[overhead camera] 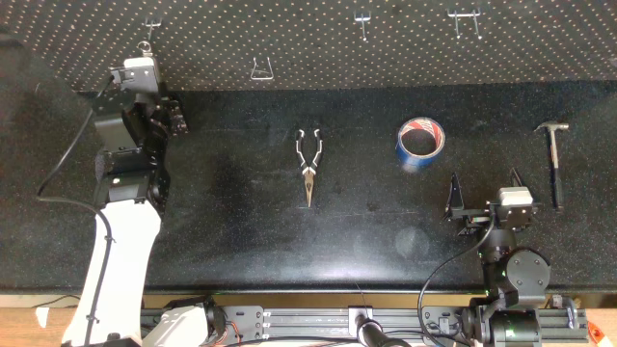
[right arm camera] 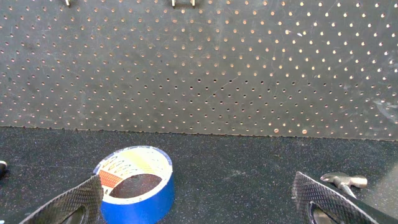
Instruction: Place Tools Onto Pegboard
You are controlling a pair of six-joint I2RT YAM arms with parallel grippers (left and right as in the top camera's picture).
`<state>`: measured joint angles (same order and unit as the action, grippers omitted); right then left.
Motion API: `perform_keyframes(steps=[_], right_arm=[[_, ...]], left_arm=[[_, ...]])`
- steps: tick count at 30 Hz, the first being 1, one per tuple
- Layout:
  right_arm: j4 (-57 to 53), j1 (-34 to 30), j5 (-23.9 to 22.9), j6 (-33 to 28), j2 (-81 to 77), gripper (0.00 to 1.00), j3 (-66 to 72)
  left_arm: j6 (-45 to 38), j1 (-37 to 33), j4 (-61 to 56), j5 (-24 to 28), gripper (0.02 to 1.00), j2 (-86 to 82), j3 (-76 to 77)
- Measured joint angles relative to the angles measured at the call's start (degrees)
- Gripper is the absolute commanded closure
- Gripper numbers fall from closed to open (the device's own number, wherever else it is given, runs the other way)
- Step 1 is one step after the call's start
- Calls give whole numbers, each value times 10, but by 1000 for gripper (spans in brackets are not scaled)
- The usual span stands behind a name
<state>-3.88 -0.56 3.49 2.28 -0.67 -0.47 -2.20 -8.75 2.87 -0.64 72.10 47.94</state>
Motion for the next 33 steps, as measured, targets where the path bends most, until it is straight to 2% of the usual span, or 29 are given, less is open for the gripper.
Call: perform_keyframes(steps=[33], right_arm=[[0, 0, 0, 0, 0, 5, 0]], left_arm=[[8, 0, -23, -11, 989, 53, 19]])
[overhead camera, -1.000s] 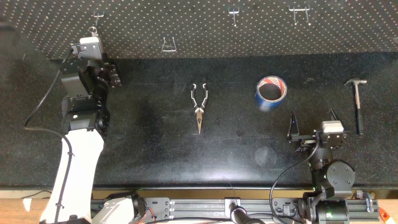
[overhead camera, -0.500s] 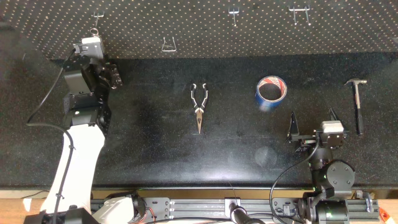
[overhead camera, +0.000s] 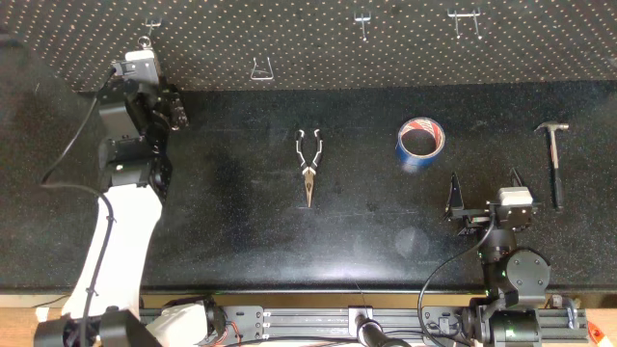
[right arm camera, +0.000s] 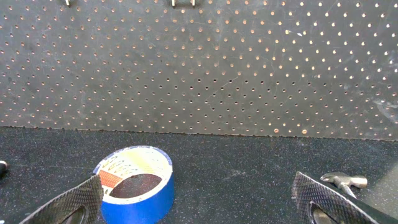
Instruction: Place Tools Onto Pegboard
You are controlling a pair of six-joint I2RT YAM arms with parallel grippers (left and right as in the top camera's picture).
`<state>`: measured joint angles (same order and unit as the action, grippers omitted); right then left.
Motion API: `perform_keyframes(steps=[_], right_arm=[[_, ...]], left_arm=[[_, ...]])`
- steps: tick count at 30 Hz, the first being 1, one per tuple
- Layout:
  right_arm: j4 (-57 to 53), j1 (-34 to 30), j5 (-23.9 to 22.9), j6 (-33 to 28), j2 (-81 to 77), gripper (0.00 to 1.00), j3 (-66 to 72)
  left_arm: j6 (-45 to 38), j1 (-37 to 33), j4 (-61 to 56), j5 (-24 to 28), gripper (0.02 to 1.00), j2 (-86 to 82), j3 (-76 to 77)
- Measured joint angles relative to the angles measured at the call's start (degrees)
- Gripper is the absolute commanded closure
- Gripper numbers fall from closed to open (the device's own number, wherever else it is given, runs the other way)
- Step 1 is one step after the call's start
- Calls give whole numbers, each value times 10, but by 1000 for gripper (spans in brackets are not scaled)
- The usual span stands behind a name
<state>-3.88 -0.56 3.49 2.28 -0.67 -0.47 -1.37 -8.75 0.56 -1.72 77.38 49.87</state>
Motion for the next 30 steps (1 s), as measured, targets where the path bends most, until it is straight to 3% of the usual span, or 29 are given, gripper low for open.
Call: perform_keyframes(steps=[16, 20, 22, 23, 30], right_arm=[[0, 0, 0, 0, 0, 5, 0], [0, 0, 0, 0, 0, 5, 0], [0, 0, 0, 0, 0, 5, 0], [0, 0, 0, 0, 0, 5, 0], [0, 0, 0, 0, 0, 5, 0]], left_arm=[[0, 0, -43, 0, 980, 65, 19], [-2, 0, -51, 0, 494, 70, 20], [0, 0, -56, -1, 139, 70, 21], [0, 0, -56, -2, 42, 70, 22], [-3, 0, 21, -4, 23, 61, 26]])
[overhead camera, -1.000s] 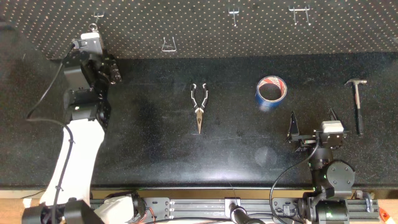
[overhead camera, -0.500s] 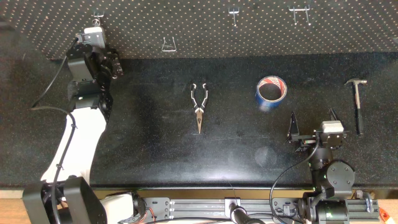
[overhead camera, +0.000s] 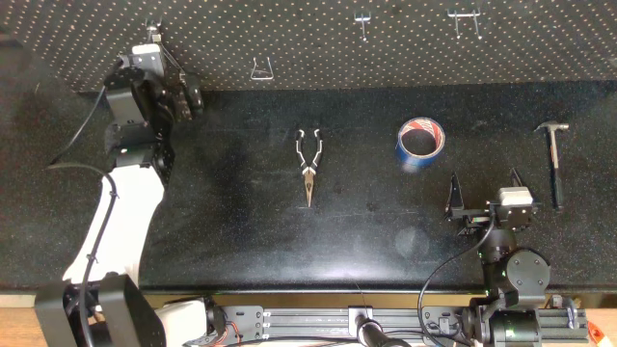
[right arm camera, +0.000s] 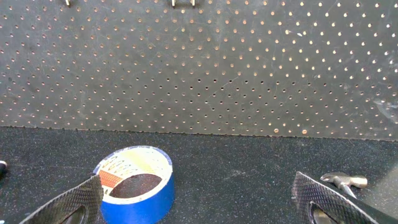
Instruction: Place Tools Onto Pegboard
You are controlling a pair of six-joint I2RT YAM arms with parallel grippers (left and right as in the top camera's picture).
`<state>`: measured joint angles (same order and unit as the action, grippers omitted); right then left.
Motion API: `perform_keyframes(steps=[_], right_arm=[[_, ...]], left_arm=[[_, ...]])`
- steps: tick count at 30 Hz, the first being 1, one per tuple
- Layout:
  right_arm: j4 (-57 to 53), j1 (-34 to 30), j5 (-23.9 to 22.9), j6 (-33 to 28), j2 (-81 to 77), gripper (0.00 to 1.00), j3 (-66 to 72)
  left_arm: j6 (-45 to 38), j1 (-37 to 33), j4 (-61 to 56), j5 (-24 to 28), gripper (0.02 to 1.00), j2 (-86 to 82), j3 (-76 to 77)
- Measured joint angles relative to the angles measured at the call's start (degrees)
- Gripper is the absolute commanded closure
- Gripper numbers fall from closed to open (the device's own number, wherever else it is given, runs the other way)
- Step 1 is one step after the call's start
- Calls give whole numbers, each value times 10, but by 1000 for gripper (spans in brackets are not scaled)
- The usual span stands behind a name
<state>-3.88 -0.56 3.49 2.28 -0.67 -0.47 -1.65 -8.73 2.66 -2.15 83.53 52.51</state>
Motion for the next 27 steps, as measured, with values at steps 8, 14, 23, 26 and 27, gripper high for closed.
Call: perform_keyframes(steps=[8, 14, 23, 26, 27], right_arm=[[0, 0, 0, 0, 0, 5, 0], [0, 0, 0, 0, 0, 1, 0], [0, 0, 0, 0, 0, 5, 0], [0, 0, 0, 0, 0, 5, 0], [0, 0, 0, 0, 0, 5, 0]], left_arm=[[23, 0, 216, -4, 20, -129, 3], [37, 0, 262, -5, 23, -196, 4], [137, 26, 283, 88, 20, -196, 4], [163, 113, 292, 79, 23, -194, 4], [178, 154, 293, 65, 23, -189, 4]])
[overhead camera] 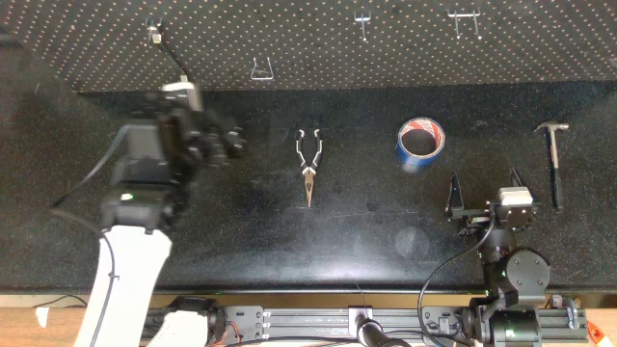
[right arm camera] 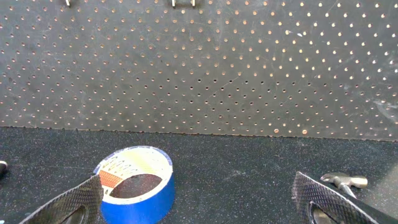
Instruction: Place Tools Onto Pegboard
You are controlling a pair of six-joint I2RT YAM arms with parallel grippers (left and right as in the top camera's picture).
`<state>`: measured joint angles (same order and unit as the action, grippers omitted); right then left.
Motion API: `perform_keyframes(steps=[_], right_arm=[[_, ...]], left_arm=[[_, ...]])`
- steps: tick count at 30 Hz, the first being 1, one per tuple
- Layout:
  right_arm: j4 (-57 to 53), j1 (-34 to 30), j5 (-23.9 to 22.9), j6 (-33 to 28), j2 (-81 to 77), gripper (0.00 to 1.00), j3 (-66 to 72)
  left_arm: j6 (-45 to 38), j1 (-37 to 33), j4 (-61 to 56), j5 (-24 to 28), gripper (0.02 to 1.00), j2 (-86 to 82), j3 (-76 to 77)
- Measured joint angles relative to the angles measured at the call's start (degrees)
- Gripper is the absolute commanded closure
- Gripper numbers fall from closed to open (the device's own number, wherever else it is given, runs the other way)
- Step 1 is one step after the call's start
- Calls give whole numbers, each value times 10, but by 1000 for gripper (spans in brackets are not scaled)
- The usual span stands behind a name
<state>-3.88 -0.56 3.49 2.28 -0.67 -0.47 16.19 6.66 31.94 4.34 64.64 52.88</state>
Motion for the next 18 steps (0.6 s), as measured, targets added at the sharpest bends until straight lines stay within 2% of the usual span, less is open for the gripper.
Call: perform_keyframes(steps=[2, 6, 13, 18], right_arm=[[0, 0, 0, 0, 0, 5, 0], [0, 0, 0, 0, 0, 5, 0], [0, 0, 0, 0, 0, 5, 0], [0, 0, 0, 0, 0, 5, 0]], left_arm=[[26, 74, 1, -21, 23, 26, 0], [47, 132, -2, -28, 20, 99, 0], [95, 207, 102, -16, 25, 214, 73], [140, 218, 207, -19, 23, 285, 191]])
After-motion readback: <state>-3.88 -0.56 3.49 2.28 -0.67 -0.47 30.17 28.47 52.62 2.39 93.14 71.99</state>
